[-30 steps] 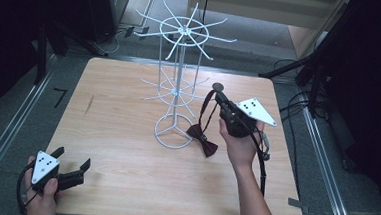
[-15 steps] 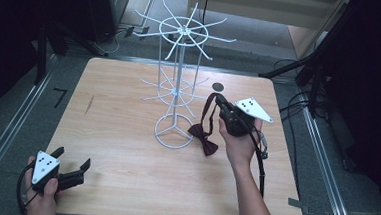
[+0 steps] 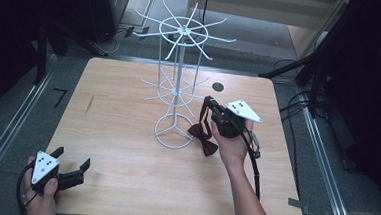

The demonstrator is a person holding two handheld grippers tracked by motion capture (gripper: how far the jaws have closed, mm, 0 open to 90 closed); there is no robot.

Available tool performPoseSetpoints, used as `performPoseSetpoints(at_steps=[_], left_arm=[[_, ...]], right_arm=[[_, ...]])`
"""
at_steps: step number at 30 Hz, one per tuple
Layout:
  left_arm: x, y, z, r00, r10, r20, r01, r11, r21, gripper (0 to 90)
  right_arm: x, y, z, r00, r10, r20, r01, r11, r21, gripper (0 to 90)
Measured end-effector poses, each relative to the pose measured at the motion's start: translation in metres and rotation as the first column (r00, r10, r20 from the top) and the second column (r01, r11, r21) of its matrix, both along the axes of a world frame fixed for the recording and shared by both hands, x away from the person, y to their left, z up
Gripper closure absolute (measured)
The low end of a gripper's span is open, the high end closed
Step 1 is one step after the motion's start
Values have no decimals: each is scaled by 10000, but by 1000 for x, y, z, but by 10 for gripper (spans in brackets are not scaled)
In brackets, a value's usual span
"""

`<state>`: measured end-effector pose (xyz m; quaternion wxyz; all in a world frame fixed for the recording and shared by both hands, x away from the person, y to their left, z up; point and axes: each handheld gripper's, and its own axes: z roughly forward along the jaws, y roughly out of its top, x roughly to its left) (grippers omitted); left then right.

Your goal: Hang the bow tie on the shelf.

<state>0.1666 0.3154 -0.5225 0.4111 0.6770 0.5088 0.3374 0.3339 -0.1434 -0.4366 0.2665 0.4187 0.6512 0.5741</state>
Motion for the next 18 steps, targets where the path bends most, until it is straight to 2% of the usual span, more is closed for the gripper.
performPoseSetpoints(at_steps=[12,18], left_arm=[[0,0,0,10000,19,-3,-19,10000,13,69],[0,0,0,10000,-25,-17,25,10000,-11,70]], right_arm=[[1,17,-7,9993,362,-111,-360,9991,219,900],[2,24,-11,9985,524,-134,-525,9986,-11,900]])
